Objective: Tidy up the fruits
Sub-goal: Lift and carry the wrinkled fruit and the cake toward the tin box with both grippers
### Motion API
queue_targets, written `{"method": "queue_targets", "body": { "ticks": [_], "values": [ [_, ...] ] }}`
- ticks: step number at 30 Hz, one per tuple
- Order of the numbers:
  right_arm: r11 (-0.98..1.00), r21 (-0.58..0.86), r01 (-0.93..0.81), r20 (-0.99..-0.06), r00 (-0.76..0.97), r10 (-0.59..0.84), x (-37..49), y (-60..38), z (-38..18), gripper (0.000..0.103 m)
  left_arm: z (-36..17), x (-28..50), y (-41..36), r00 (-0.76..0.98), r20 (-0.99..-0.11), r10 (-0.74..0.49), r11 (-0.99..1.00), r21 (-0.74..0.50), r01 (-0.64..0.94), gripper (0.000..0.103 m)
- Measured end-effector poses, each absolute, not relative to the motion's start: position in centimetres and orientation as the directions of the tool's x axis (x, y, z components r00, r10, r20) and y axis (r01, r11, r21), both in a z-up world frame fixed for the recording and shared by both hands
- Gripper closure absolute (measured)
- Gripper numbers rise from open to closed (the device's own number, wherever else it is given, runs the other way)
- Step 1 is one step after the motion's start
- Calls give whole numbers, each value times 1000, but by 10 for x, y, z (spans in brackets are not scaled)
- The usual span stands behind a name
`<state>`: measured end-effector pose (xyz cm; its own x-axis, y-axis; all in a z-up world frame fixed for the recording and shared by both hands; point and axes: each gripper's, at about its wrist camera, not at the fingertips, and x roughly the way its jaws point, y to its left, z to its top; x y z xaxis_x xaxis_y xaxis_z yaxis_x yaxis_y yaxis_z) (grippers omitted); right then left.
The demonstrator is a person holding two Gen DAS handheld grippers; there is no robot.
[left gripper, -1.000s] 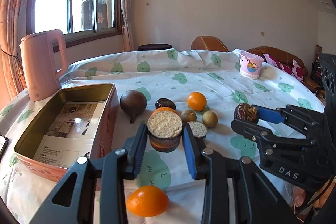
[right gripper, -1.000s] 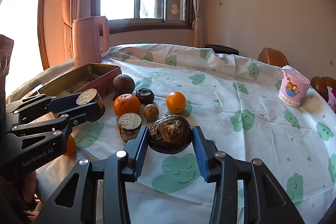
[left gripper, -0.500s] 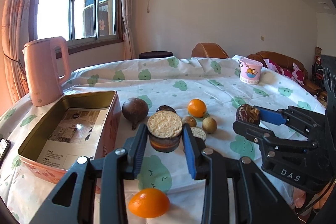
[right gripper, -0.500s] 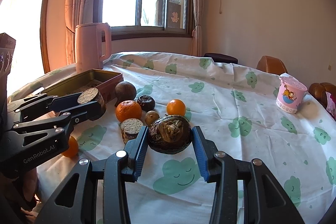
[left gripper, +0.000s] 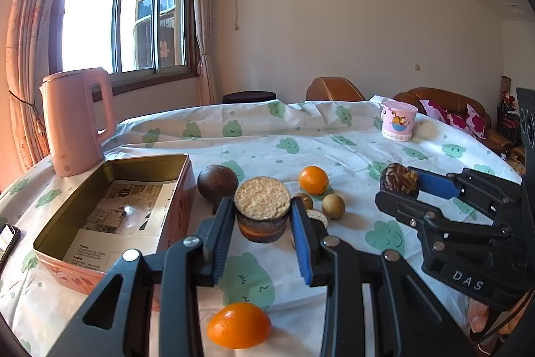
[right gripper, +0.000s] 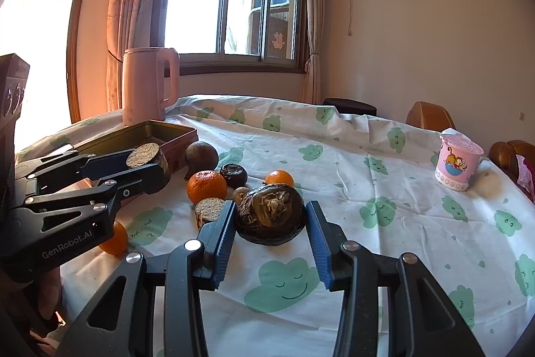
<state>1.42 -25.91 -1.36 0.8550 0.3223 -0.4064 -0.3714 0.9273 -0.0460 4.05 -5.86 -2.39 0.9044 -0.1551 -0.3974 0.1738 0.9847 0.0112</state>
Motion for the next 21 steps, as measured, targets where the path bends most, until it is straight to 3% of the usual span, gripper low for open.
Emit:
{"method": "queue_targets", "body": {
  "ticks": [11,21],
  "values": [
    [918,-35,-394,-419,840,345,17,-255,-5,59,-14,43,-41,899,-418,-128,991,-18,133,68],
    [860,-31,-509,-412,791,452,31,-208,36,59,4,53,10,900,-435,7,1000,21,2,68]
  ]
}}
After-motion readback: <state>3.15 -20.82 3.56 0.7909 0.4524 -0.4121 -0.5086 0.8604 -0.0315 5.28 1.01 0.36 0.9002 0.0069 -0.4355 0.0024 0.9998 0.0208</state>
